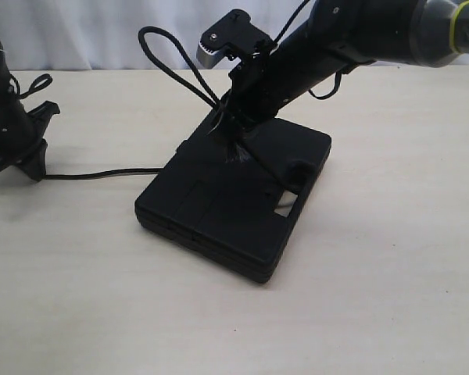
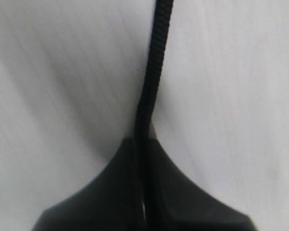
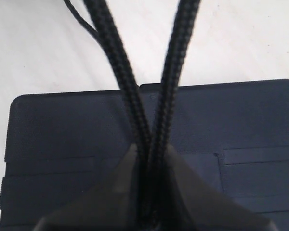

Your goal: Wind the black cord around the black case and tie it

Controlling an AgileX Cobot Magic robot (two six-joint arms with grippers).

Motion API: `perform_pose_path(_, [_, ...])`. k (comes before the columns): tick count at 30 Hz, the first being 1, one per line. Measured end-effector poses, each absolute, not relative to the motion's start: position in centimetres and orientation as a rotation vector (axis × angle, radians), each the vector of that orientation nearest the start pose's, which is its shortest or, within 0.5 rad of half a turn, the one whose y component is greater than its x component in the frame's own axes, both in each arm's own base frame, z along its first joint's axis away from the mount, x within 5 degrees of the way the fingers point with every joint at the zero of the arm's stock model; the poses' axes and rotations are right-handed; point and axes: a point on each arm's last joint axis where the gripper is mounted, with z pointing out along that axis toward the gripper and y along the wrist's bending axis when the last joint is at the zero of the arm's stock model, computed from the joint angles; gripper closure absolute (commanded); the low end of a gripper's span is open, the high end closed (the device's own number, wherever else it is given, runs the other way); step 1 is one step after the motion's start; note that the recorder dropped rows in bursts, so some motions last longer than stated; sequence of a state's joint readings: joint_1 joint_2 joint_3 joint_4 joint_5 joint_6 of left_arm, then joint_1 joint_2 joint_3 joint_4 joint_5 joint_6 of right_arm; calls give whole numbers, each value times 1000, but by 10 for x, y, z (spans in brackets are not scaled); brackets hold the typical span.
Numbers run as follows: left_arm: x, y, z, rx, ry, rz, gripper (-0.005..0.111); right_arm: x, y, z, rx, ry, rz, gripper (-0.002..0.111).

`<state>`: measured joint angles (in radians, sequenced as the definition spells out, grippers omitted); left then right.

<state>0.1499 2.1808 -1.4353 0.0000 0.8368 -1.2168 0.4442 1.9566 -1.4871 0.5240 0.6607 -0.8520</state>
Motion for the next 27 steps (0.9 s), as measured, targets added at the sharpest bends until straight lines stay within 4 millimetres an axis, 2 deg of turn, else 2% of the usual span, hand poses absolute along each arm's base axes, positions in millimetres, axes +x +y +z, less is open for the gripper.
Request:
perform_pose_path(7, [408, 62, 106, -1932, 2387, -63, 107, 377, 211, 225, -1178, 2242, 410, 104])
perform_pose_path(10, [409, 62, 106, -1808, 2463, -68, 107, 377, 211, 225, -1179, 2243, 411, 104])
perform_pose_path(17, [417, 63, 115, -1239, 2672, -84, 107, 377, 211, 225, -1175, 2240, 408, 104])
perform_pose_path(20, [419, 63, 135, -946, 2709, -74, 107, 377, 211, 225, -1175, 2240, 408, 104])
perform_pose_path(27, [414, 59, 196, -286, 2701, 21, 107, 377, 211, 225, -1174, 2239, 407, 104])
